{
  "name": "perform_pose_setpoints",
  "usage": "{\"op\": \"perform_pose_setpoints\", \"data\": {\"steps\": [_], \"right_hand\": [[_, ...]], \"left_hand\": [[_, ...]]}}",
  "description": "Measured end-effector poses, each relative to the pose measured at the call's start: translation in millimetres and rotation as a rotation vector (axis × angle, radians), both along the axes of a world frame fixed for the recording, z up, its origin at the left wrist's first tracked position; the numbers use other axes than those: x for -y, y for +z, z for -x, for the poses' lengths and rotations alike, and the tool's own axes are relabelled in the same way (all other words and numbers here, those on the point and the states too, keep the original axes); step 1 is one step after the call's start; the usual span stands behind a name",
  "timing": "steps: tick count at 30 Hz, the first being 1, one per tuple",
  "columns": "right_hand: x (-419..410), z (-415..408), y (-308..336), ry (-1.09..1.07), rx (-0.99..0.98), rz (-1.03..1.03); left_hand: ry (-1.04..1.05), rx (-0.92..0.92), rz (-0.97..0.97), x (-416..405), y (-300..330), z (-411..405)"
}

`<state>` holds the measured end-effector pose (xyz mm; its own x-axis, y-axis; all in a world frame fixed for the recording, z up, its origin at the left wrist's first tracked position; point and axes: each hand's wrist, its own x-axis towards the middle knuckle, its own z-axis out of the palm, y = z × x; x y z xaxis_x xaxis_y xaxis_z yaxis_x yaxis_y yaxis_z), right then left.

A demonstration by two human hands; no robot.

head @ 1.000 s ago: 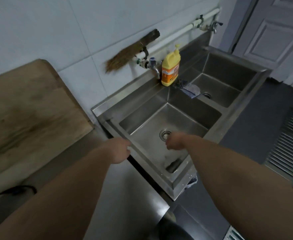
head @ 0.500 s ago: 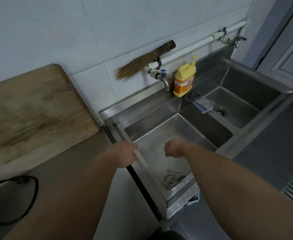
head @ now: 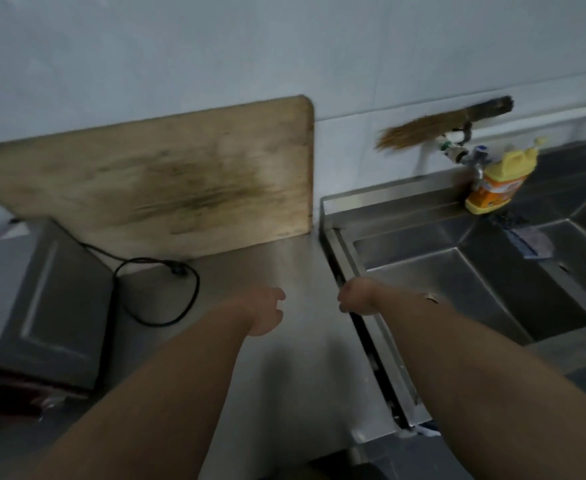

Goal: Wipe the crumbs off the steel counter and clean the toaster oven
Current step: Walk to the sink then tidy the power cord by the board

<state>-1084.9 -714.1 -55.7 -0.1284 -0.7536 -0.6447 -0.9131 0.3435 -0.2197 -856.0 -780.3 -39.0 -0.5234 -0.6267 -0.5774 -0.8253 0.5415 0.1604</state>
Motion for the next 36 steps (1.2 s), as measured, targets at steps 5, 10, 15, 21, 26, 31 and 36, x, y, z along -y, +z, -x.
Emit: {"op": "perform_pose_setpoints", "data": {"steps": [5, 10, 15, 21, 26, 31, 36], "right_hand": [[20, -120, 9, 0.121, 0.020, 0.006], [32, -240, 16, 0.259, 0.059, 0.048], [38, -323, 18, 0.413, 0.037, 0.009], [63, -352, 22, 0.469, -0.021, 0.016], [85, -347, 21, 0.479, -0.021, 0.043], [111, -319, 15, 0.434, 0.035, 0.052], [156, -288, 10, 0.423, 0.111, 0.053]], "left_hand": [[0.143, 0.008, 0.009, -6, -4, -139], [0.295, 0.151, -0.004, -16, -8, -283], [0.358, 0.225, -0.034, -34, -11, -364], [0.476, 0.068, 0.048, -43, -31, -383], [0.474, 0.035, 0.046, -29, -25, -383], [0.504, 0.026, 0.112, 4, -20, -359], [0.494, -0.012, 0.116, 43, -15, -304]]}}
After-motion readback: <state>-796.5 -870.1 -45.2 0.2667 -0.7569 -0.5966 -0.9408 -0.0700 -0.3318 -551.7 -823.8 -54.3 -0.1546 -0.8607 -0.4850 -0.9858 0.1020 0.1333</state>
